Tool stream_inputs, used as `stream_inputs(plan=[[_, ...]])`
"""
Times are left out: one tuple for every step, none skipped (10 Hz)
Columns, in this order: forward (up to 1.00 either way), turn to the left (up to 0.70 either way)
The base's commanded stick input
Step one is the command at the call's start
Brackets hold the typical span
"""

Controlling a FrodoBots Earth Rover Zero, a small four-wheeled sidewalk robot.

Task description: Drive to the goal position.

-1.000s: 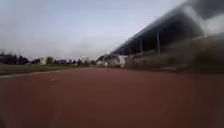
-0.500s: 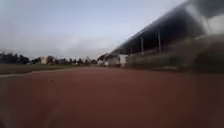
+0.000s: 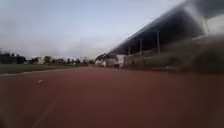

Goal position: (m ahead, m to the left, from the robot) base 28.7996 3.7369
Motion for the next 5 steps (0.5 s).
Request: stream_inputs(plan=[[0.70,0.00],[0.70,0.00],[0.70,0.00],[0.70,0.00],[0.70,0.00]])
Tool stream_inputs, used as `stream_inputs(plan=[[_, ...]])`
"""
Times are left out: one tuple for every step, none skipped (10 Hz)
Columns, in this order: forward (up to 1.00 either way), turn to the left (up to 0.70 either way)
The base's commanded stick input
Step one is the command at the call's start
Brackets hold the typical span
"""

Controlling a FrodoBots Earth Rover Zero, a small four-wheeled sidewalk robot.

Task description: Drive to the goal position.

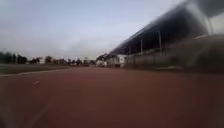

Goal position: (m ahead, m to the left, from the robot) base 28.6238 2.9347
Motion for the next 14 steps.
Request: stream_inputs(plan=[[0.70,0.00],[0.70,0.00],[0.70,0.00],[0.70,0.00],[0.70,0.00],[0.70,0.00],[0.70,0.00],[0.70,0.00],[0.70,0.00],[0.70,0.00],[0.70,0.00],[0.70,0.00],[0.70,0.00],[0.70,0.00]])
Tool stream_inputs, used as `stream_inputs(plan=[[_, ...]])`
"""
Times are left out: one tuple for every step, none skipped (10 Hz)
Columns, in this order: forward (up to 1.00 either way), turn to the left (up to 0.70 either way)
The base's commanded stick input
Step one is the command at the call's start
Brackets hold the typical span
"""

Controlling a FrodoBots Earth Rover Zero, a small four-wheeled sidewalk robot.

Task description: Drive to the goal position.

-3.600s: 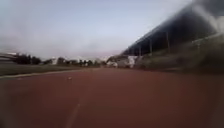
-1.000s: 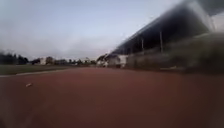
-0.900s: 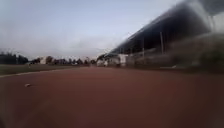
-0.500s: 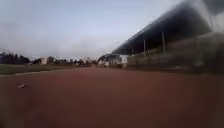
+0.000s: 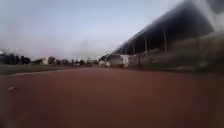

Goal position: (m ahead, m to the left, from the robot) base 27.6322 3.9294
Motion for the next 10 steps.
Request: stream_inputs(plan=[[0.70,0.00],[0.70,0.00],[0.70,0.00],[0.70,0.00],[0.70,0.00],[0.70,0.00],[0.70,0.00],[0.70,0.00],[0.70,0.00],[0.70,0.00]])
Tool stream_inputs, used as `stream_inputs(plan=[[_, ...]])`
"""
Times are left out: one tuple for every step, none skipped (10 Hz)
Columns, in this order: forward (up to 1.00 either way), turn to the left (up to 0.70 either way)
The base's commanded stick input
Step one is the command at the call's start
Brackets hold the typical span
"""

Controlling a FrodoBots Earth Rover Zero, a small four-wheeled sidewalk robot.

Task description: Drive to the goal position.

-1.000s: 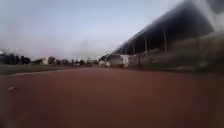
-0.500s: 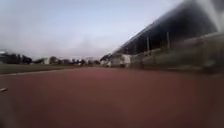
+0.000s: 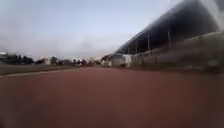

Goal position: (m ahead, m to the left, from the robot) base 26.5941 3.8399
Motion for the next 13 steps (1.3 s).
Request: stream_inputs(plan=[[0.70,0.00],[0.70,0.00],[0.70,0.00],[0.70,0.00],[0.70,0.00],[0.70,0.00],[0.70,0.00],[0.70,0.00],[0.70,0.00],[0.70,0.00],[0.70,0.00],[0.70,0.00],[0.70,0.00]])
